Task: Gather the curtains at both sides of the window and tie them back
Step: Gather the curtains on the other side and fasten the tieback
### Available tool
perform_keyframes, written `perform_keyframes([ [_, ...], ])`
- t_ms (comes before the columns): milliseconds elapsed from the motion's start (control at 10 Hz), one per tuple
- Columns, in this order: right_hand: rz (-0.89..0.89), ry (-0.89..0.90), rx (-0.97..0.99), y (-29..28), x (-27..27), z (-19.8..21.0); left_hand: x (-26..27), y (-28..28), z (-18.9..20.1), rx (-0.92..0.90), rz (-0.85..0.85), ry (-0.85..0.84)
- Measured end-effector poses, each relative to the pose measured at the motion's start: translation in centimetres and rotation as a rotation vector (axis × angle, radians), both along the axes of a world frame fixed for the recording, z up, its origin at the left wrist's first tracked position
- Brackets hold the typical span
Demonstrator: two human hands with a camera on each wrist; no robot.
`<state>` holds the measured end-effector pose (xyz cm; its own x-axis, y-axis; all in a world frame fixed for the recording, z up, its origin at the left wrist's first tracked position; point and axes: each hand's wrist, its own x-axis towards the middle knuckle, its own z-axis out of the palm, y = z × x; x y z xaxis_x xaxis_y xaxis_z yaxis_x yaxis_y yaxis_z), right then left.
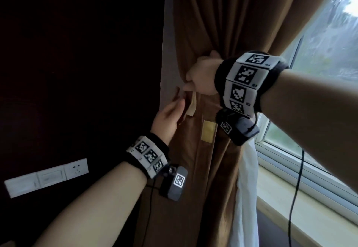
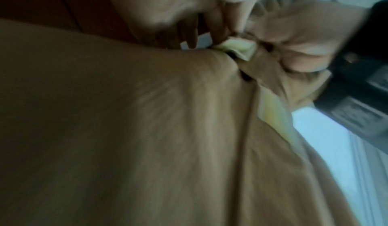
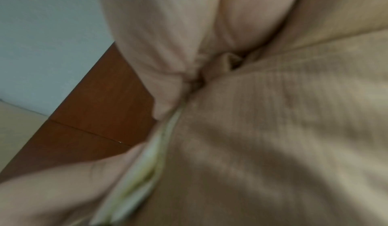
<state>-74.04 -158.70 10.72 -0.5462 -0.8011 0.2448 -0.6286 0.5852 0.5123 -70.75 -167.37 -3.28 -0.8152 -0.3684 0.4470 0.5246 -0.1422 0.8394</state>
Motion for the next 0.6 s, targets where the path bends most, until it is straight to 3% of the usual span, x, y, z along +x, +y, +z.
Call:
perform_keyframes([
  [100, 0.020, 0.026, 0.049, 0.4, -0.5, -0.1, -1.8, -1.4, 0.6, 0.120, -0.106, 0.002],
  [200, 0.030, 0.020, 0.062, 0.9, -0.3, -0.3, -2.6, -1.5, 0.8, 0.115, -0.208, -0.065],
  [300, 0.044, -0.002, 0.048, 1.6, -0.6, -0.3, -2.0, -1.0, 1.4, -0.004, -0.351, -0.117],
  [400, 0.041, 0.037, 0.060, 2.0, -0.6, -0.4, -3.1, -0.6, 1.3, -0.287, -0.242, -0.172],
  [500, -0.004, 0.096, 0.111, 1.9, -0.1, -1.0, -3.4, 0.7, 1.1, -0.289, -0.038, -0.122],
  [600, -0.057, 0.219, 0.188, 1.1, 0.2, -1.4, -3.3, 0.8, 0.7, -0.280, -0.005, -0.116],
])
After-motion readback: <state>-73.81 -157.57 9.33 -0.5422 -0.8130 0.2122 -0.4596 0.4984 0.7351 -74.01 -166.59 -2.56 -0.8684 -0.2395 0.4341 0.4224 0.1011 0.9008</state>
